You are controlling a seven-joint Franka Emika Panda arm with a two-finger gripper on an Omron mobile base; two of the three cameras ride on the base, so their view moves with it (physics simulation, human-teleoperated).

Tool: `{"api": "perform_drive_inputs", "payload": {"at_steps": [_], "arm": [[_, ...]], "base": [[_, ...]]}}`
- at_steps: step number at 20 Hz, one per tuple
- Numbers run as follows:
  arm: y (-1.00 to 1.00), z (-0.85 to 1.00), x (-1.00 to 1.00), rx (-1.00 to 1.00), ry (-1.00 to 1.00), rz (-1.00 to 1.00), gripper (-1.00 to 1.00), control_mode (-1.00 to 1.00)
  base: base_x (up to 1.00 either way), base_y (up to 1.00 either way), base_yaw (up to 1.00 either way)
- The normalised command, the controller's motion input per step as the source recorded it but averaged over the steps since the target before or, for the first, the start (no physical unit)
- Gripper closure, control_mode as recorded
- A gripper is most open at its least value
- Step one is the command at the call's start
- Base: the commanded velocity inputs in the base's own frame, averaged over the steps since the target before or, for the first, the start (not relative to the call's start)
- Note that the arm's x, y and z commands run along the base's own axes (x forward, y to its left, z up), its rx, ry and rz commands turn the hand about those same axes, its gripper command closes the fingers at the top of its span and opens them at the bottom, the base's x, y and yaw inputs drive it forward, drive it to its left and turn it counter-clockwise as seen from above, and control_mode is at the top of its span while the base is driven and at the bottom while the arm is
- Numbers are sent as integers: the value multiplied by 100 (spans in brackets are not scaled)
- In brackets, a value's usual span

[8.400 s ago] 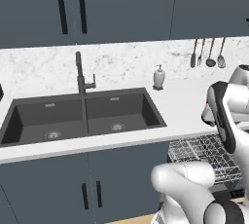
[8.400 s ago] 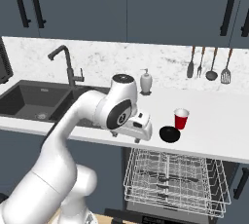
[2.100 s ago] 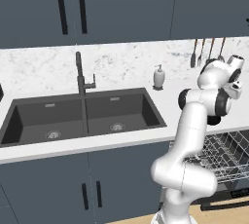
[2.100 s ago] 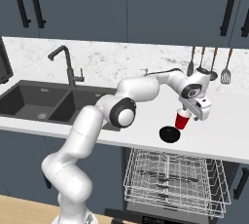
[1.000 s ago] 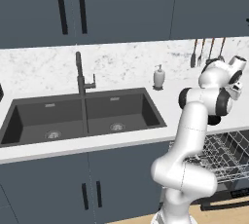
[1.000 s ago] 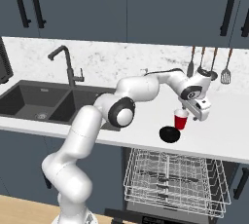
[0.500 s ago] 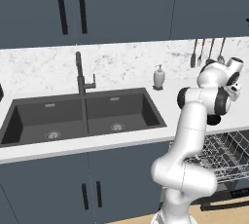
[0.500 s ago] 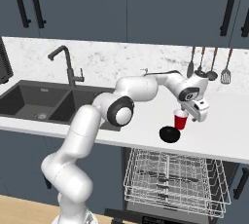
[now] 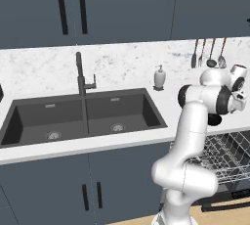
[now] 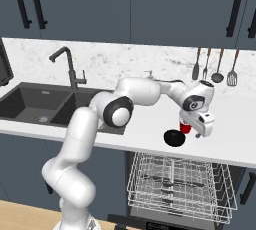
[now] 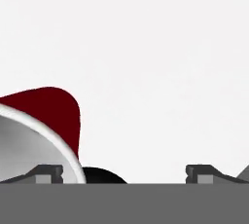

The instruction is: Pick up the cup and bowl from the counter, place them in the dishwasher, and close the dishwasher door.

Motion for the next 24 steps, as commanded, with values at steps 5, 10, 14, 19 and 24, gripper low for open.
{"api": "perform_drive_inputs", "payload": {"at_steps": [5, 10, 14, 19, 24], "arm": [[39, -48, 12, -4, 3, 0, -100, -100], [42, -44, 66, -4, 0, 0, 100, -100], [5, -12, 38, 0, 0, 2, 100, -100], [-8, 0, 0, 0, 0, 6, 100, -100], [0, 2, 0, 0, -5, 1, 100, -100]], "base": [[0, 0, 0], [0, 0, 0], [0, 0, 0], [0, 0, 0], [0, 0, 0]]}}
